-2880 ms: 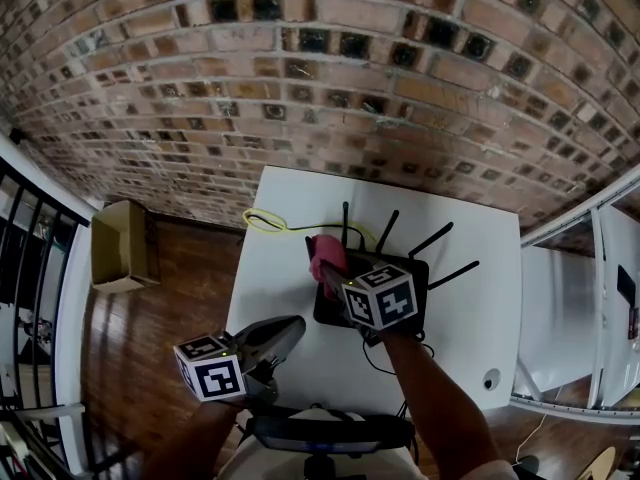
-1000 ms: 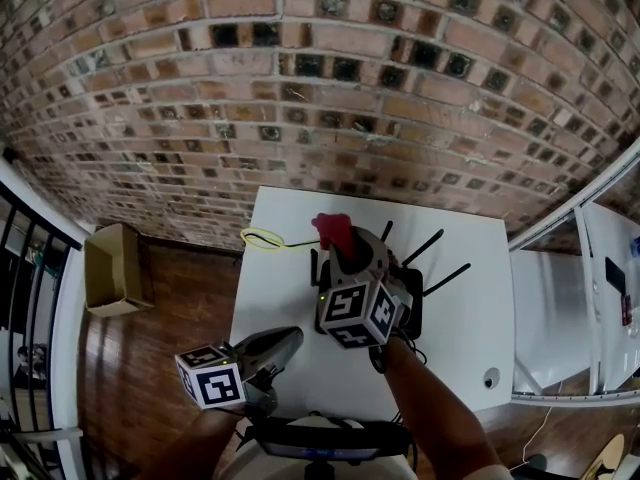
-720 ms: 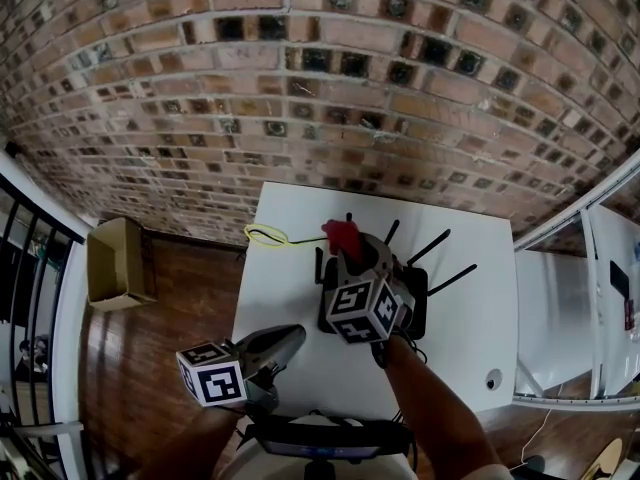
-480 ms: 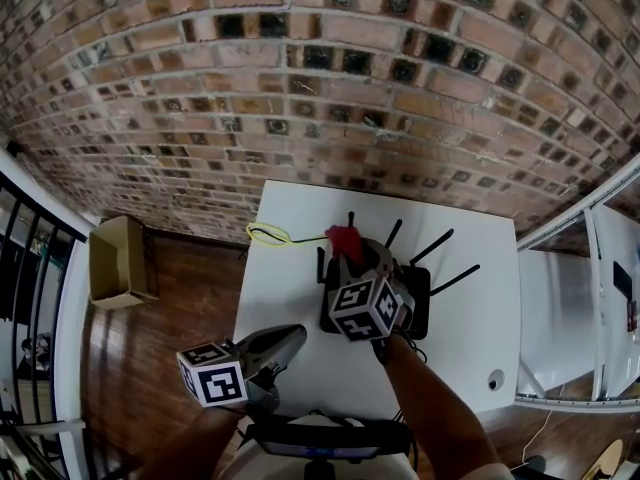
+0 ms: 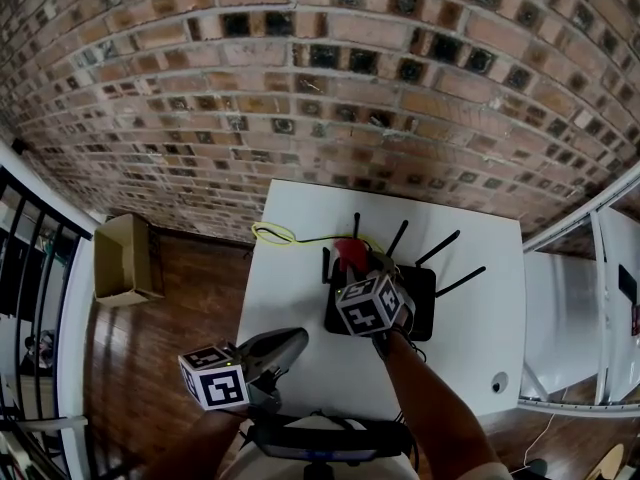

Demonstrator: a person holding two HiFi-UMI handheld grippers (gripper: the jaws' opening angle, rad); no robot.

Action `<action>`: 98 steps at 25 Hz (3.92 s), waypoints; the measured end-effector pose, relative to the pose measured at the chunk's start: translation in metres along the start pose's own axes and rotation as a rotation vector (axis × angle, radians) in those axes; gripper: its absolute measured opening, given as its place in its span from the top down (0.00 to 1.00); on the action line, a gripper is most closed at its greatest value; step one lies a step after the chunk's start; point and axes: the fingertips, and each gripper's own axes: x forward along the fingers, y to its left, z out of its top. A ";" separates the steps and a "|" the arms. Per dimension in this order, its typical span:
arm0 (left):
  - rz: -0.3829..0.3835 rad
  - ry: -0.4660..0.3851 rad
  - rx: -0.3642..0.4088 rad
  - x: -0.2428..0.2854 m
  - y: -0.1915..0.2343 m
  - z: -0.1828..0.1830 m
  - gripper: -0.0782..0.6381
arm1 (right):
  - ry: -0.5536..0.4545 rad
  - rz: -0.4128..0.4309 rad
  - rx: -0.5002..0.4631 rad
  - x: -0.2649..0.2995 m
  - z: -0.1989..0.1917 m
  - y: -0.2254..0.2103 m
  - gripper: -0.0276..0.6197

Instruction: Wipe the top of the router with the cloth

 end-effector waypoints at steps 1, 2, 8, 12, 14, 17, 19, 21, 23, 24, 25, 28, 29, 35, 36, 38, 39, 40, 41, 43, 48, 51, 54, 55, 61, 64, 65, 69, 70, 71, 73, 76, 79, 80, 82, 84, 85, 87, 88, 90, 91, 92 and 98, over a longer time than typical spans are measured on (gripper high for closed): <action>0.002 0.000 0.000 0.000 0.000 -0.001 0.85 | 0.019 0.004 0.014 0.003 -0.005 0.000 0.75; 0.004 0.000 0.001 -0.001 -0.001 -0.001 0.85 | 0.037 0.007 0.027 0.005 -0.010 0.000 0.75; 0.016 0.012 0.000 -0.006 -0.004 -0.007 0.85 | 0.079 0.018 0.064 0.008 -0.024 0.000 0.75; -0.008 -0.005 0.008 -0.004 -0.012 -0.008 0.85 | 0.041 0.009 0.067 -0.006 -0.021 -0.004 0.75; -0.017 0.002 0.010 -0.001 -0.015 -0.009 0.85 | 0.009 -0.001 0.064 -0.017 -0.017 -0.008 0.75; -0.039 0.020 0.019 0.004 -0.019 -0.015 0.85 | -0.037 -0.025 0.049 -0.036 -0.010 -0.017 0.75; -0.055 0.034 0.017 0.009 -0.024 -0.019 0.85 | -0.071 -0.049 0.040 -0.050 -0.006 -0.024 0.75; -0.061 0.051 0.018 0.014 -0.028 -0.021 0.85 | -0.109 -0.072 0.036 -0.065 0.001 -0.034 0.75; -0.078 0.059 0.024 0.020 -0.033 -0.022 0.85 | -0.146 -0.096 0.033 -0.079 0.009 -0.043 0.75; -0.093 0.060 0.030 0.022 -0.036 -0.021 0.85 | -0.164 -0.107 0.032 -0.086 0.012 -0.048 0.75; -0.104 0.061 0.033 0.025 -0.038 -0.022 0.85 | -0.182 -0.117 0.032 -0.092 0.016 -0.052 0.75; -0.120 0.071 0.031 0.029 -0.044 -0.023 0.85 | -0.226 -0.139 0.038 -0.110 0.028 -0.062 0.75; -0.121 0.076 0.031 0.029 -0.045 -0.024 0.85 | -0.239 -0.146 0.038 -0.114 0.032 -0.064 0.75; -0.115 0.090 0.030 0.029 -0.046 -0.027 0.85 | -0.254 -0.172 0.016 -0.114 0.041 -0.075 0.75; -0.112 0.092 0.031 0.029 -0.045 -0.027 0.85 | -0.260 -0.178 0.014 -0.115 0.043 -0.076 0.75; -0.106 0.095 0.031 0.028 -0.043 -0.026 0.85 | -0.290 -0.205 0.011 -0.119 0.049 -0.082 0.75; -0.103 0.096 0.027 0.028 -0.042 -0.025 0.85 | -0.305 -0.222 0.010 -0.121 0.053 -0.085 0.75; -0.101 0.096 0.023 0.028 -0.042 -0.025 0.85 | -0.314 -0.235 0.010 -0.121 0.054 -0.088 0.75; -0.102 0.095 0.024 0.029 -0.041 -0.025 0.85 | -0.314 -0.243 0.011 -0.120 0.054 -0.090 0.75; -0.103 0.098 0.032 0.031 -0.039 -0.025 0.85 | -0.295 -0.242 0.015 -0.113 0.048 -0.092 0.75; -0.095 0.114 0.020 0.039 -0.035 -0.020 0.85 | -0.219 -0.212 0.030 -0.090 0.025 -0.089 0.75; -0.085 0.112 0.023 0.043 -0.027 -0.014 0.85 | -0.182 -0.196 0.040 -0.078 0.013 -0.086 0.75; -0.072 0.101 0.015 0.047 -0.018 -0.008 0.85 | -0.153 -0.179 0.047 -0.065 0.003 -0.085 0.75; -0.069 0.095 0.007 0.049 -0.015 -0.006 0.85 | -0.142 -0.170 0.057 -0.061 -0.001 -0.084 0.75; -0.060 0.093 -0.023 0.061 -0.009 -0.005 0.85 | -0.077 -0.126 0.107 -0.039 -0.022 -0.079 0.75; -0.044 0.124 -0.050 0.067 -0.004 -0.013 0.85 | -0.053 -0.110 0.127 -0.028 -0.030 -0.079 0.75; -0.043 0.128 -0.055 0.069 -0.004 -0.014 0.85 | -0.045 -0.105 0.133 -0.024 -0.032 -0.080 0.75; -0.062 0.117 -0.059 0.080 -0.009 -0.010 0.85 | -0.021 -0.085 0.151 -0.010 -0.043 -0.081 0.75; -0.063 0.120 -0.059 0.082 -0.010 -0.010 0.85 | -0.014 -0.077 0.161 -0.008 -0.045 -0.080 0.74; -0.060 0.126 -0.057 0.083 -0.010 -0.011 0.85 | -0.006 -0.069 0.172 -0.005 -0.048 -0.079 0.74; -0.054 0.136 -0.056 0.084 -0.010 -0.013 0.85 | 0.012 -0.053 0.189 -0.001 -0.054 -0.078 0.74; -0.045 0.146 -0.060 0.085 -0.010 -0.017 0.85 | 0.039 -0.039 0.204 0.005 -0.063 -0.076 0.74; -0.042 0.149 -0.064 0.084 -0.011 -0.020 0.85 | 0.053 -0.033 0.220 0.009 -0.069 -0.076 0.74; -0.044 0.147 -0.063 0.084 -0.012 -0.020 0.85 | 0.057 -0.031 0.227 0.010 -0.070 -0.076 0.74; -0.050 0.139 -0.059 0.084 -0.016 -0.020 0.85 | 0.061 -0.027 0.236 0.010 -0.071 -0.075 0.74; -0.053 0.138 -0.053 0.083 -0.018 -0.021 0.85 | 0.058 -0.026 0.240 0.007 -0.071 -0.075 0.74; -0.057 0.139 -0.047 0.083 -0.020 -0.021 0.85 | 0.052 -0.028 0.242 0.004 -0.071 -0.076 0.74; -0.065 0.142 -0.033 0.084 -0.024 -0.023 0.85 | 0.032 -0.038 0.256 -0.007 -0.070 -0.079 0.74; -0.069 0.144 -0.029 0.085 -0.026 -0.023 0.85 | 0.020 -0.046 0.267 -0.014 -0.069 -0.081 0.74; -0.081 0.147 -0.032 0.087 -0.031 -0.025 0.85 | -0.014 -0.068 0.291 -0.030 -0.066 -0.086 0.74; -0.089 0.149 -0.035 0.089 -0.034 -0.027 0.85 | -0.032 -0.082 0.305 -0.039 -0.064 -0.089 0.74; -0.095 0.154 -0.034 0.090 -0.037 -0.029 0.85 | -0.049 -0.095 0.326 -0.048 -0.063 -0.093 0.74; -0.131 0.206 -0.012 0.103 -0.053 -0.042 0.85 | -0.143 -0.177 0.378 -0.091 -0.059 -0.127 0.74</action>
